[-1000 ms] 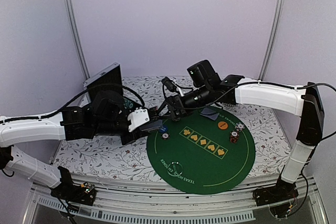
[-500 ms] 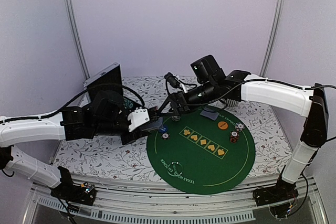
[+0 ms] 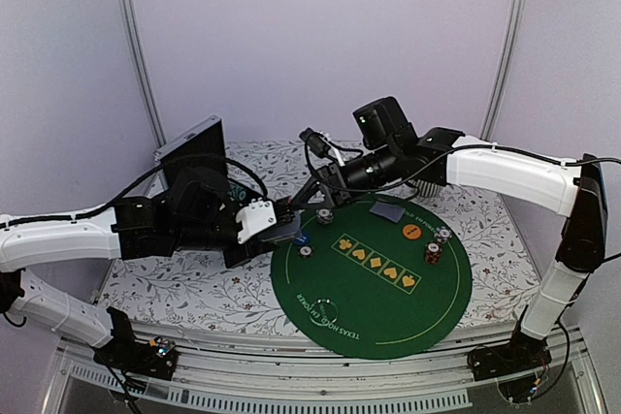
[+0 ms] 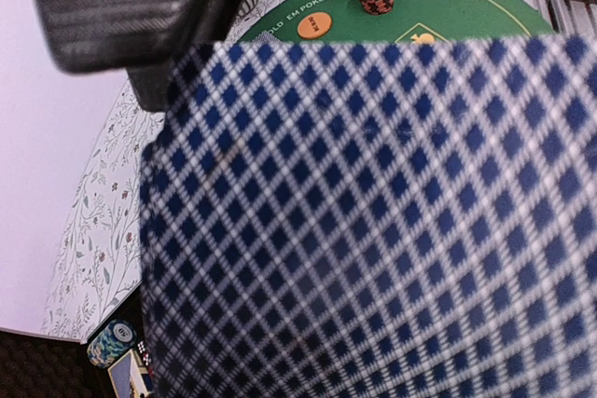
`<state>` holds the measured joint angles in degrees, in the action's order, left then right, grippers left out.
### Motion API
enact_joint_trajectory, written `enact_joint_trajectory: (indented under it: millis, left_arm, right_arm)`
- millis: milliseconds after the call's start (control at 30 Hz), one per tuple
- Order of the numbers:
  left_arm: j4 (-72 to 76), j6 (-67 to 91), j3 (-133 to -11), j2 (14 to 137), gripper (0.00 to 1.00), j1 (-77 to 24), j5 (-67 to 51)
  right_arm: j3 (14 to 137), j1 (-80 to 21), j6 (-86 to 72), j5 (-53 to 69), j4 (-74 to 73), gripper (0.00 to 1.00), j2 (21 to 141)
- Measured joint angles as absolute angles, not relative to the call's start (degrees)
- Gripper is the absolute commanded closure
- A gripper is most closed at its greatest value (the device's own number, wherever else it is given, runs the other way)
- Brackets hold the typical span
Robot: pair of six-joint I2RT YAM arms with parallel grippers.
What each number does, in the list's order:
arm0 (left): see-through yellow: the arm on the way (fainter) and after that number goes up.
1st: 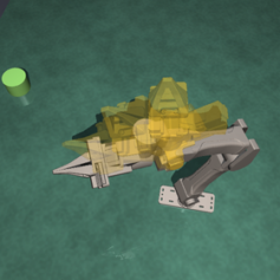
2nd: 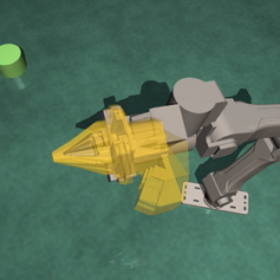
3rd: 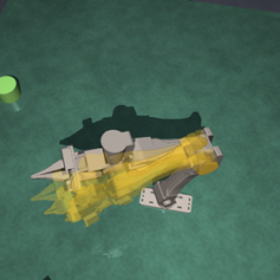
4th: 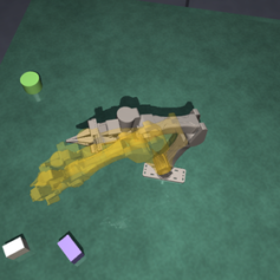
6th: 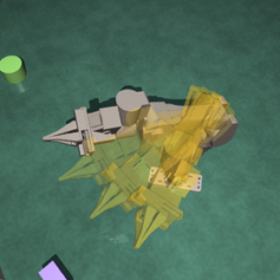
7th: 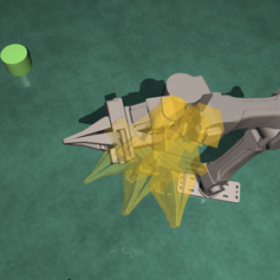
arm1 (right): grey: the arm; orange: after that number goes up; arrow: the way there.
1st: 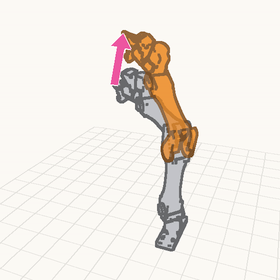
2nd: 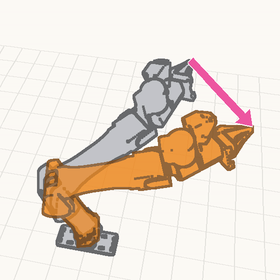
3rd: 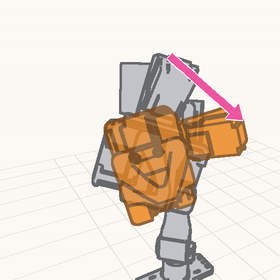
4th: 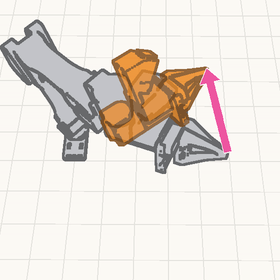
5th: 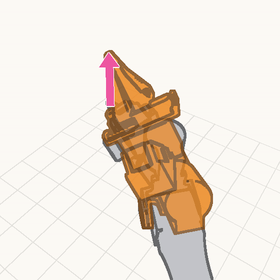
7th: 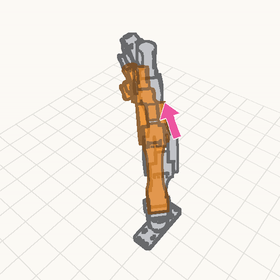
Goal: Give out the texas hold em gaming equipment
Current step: Pick up the poker card from the face-down deck piles.
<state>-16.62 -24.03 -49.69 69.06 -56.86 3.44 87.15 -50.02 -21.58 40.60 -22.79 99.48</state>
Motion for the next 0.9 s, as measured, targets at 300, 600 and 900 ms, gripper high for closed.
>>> enact_joint_trajectory:
  millis: [300, 600, 900]
  left_arm:
    - [-16.62, -24.03, -49.69, 69.06, 0.58, -56.86, 3.44]
    - [-16.62, -24.05, -49.69, 69.06, 0.58, -56.86, 3.44]
    - [-16.62, -24.18, -49.69, 69.06, 0.58, -56.86, 3.44]
  right_arm:
    - [87.15, -50.24, -22.31, 42.59, -21.87, 0.77, 99.72]
    - [87.15, -50.24, -22.72, 43.72, -21.87, 0.89, 99.83]
    - [87.15, -50.24, -22.33, 43.53, -22.63, 0.97, 99.85]
